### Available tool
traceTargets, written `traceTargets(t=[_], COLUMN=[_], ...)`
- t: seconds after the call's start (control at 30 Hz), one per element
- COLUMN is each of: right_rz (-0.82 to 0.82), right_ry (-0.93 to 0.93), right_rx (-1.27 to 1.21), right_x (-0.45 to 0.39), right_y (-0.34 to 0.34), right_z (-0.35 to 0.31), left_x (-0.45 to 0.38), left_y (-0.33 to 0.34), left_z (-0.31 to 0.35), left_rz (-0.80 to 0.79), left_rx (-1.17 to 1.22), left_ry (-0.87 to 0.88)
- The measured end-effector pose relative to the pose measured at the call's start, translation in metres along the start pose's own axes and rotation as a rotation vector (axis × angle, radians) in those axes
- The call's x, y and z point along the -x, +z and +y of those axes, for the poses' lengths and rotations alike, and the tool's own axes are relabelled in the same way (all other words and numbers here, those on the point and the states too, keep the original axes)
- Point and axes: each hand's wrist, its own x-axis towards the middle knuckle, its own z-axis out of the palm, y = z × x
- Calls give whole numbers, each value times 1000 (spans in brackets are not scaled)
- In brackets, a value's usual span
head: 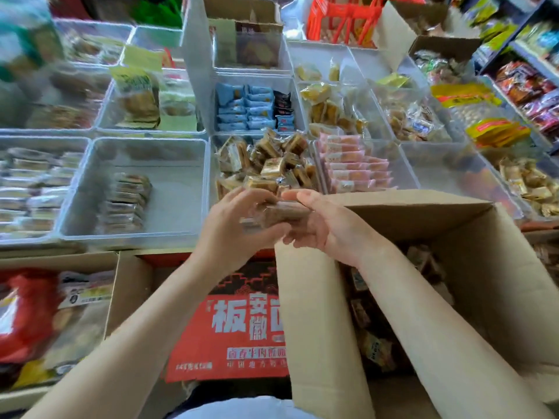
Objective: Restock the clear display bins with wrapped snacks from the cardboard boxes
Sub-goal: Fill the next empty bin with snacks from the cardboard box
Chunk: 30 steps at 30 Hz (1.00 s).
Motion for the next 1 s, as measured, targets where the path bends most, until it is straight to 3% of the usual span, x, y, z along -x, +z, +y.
traceTargets(t=[0.07, 0.17, 0.27, 0.37, 0.47, 0.57, 0.63, 0.73, 0.87, 1.0], right_rz=[32, 114, -7, -9, -44, 31, 172, 317, 357, 210], right_ry=[66, 15, -82, -154, -140, -128, -156, -170, -157, -82], right_rx=[209, 434, 669, 910, 1065, 1113, 1139, 1194, 1238, 1314], right_x=[-26, -69, -112, -156, -203, -261, -302, -371, -450, -502], right_y=[30, 76, 126, 167, 194, 202, 202, 200, 207, 214], right_z=[-2, 7, 20, 27, 30, 35, 38, 44, 61, 89], left_x=[-1, 1, 3, 1, 1, 11, 23, 42, 39, 41], left_y=[-34, -78, -117, -151, -177, -199, -210, -209, -206, -203], left_z=[-24, -66, -111, -150, -196, -261, -300, -332, -338, -340], left_rz=[-13, 3, 87, 97, 26, 70, 37, -37, 11, 90], left_rx=[78, 227, 278, 251, 111, -496, -689, -748, -784, -831], left_ry=[-176, -508, -690, -811, -769, -544, -537, -599, -579, -538])
